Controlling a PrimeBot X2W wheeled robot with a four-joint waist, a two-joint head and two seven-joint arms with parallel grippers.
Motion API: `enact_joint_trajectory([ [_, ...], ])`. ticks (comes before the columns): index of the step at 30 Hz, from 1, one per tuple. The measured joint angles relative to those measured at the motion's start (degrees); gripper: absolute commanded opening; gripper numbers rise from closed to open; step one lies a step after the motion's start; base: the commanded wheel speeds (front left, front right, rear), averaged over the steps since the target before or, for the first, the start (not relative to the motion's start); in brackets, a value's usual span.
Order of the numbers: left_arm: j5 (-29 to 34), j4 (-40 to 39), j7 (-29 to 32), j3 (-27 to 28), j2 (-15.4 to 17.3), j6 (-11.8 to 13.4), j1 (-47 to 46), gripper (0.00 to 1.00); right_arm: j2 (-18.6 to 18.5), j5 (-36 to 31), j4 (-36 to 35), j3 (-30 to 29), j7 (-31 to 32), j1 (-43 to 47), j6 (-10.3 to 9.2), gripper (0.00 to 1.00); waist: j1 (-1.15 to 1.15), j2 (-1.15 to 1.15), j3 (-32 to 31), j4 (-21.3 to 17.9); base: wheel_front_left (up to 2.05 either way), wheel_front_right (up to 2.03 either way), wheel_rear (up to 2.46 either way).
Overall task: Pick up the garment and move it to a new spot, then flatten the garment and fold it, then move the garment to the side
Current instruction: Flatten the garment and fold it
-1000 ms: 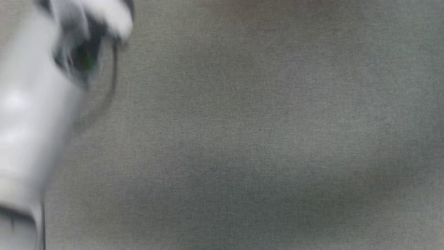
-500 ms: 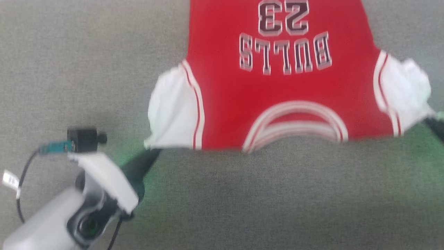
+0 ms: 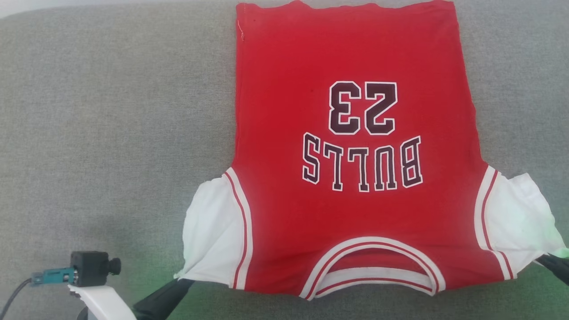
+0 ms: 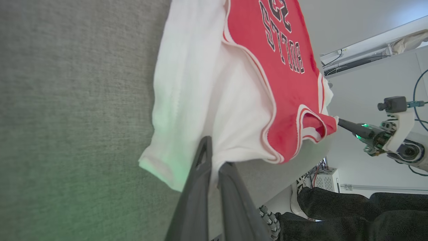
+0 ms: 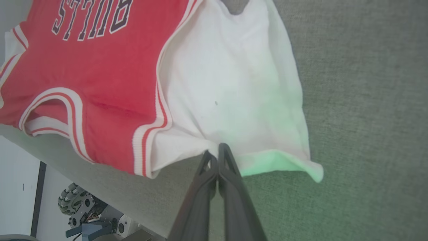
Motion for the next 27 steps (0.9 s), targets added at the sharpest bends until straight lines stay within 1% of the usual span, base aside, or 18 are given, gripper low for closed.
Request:
enact_joint_trajectory([
  [2, 0.6, -0.1, 0.21, -0.31, -0.66, 0.74, -0.25, 0.0, 0.13, -0.07, -0.31, 0.02, -0.13, 0.16, 0.0, 0.0, 0.0, 0.0, -0.04, 0.14, 0.0, 0.0, 0.0],
  [4, 1.11, 0.59, 1.21, -1.02, -1.96, 1.26, -1.19, 0.0, 1.13, -0.8, -0.03, 0.18, 1.01, -0.11, 0.0, 0.0, 0.0, 0.0, -0.09, 0.27, 0.0, 0.0, 0.0],
  [7, 1.65, 3.19, 2.75, -2.01, -4.78, 1.46, -3.41, 0.0, 4.02, -2.9, 2.96, 0.49, 3.66, -1.52, 0.0, 0.0, 0.0, 0.0, -0.14, 0.29, 0.0, 0.0, 0.0],
  [10, 3.0, 7.4, 4.22, -3.38, -7.61, 1.44, -4.94, 0.0, 8.02, -6.35, 8.08, 1.34, 6.98, -3.25, 0.01, 0.0, 0.0, 0.0, 0.0, 0.24, 0.0, 0.0, 0.0],
  [14, 3.65, 12.26, 4.47, -4.25, -10.79, 0.82, -6.69, 0.0, 12.77, -9.68, 14.1, 1.67, 9.66, -4.92, 0.38, 0.0, 0.0, 0.0, 0.5, 0.35, 0.0, 0.0, 0.0],
  [17, 4.12, 14.72, 4.21, -4.54, -12.09, 0.12, -7.43, 0.0, 15.06, -11.69, 17.16, 1.48, 10.33, -5.42, 0.59, 0.0, 0.0, 0.0, 0.98, 0.43, 0.0, 0.0, 0.0],
  [20, 4.54, 16.36, 4.08, -4.81, -13.0, -0.41, -8.01, 0.0, 16.35, -13.13, 18.59, 0.96, 10.76, -5.75, 0.89, 0.0, 0.0, 0.0, 1.39, 0.32, 0.0, 0.0, 0.0],
  [21, 4.57, 16.74, 4.04, -4.87, -13.11, -0.62, -8.19, 0.0, 16.61, -13.56, 18.76, 0.73, 10.7, -5.74, 0.94, 0.77, 0.0, 0.0, 1.49, 0.24, 0.0, 0.0, 0.0],
  [22, 4.58, 17.04, 3.78, -4.9, -13.22, -0.66, -8.25, 0.0, 16.62, -14.32, 18.66, 0.55, 10.57, -5.74, 0.94, 1.0, 0.0, 0.0, 1.59, 0.13, 0.0, 0.0, 0.0],
  [25, 4.67, 17.41, 3.32, -4.91, -13.44, -0.94, -8.26, 0.0, 15.53, -15.48, 15.8, -0.29, 9.84, -5.36, 0.94, 1.0, 0.0, 0.01, 1.84, -0.06, 0.0, 0.0, 0.0],
  [27, 4.9, 17.33, 2.8, -4.92, -13.58, -1.12, -8.26, 0.0, 13.11, -15.35, 12.07, -1.38, 9.82, -4.61, 0.93, 1.0, -0.01, 0.01, 2.16, -0.03, 0.0, 0.0, 0.0],
])
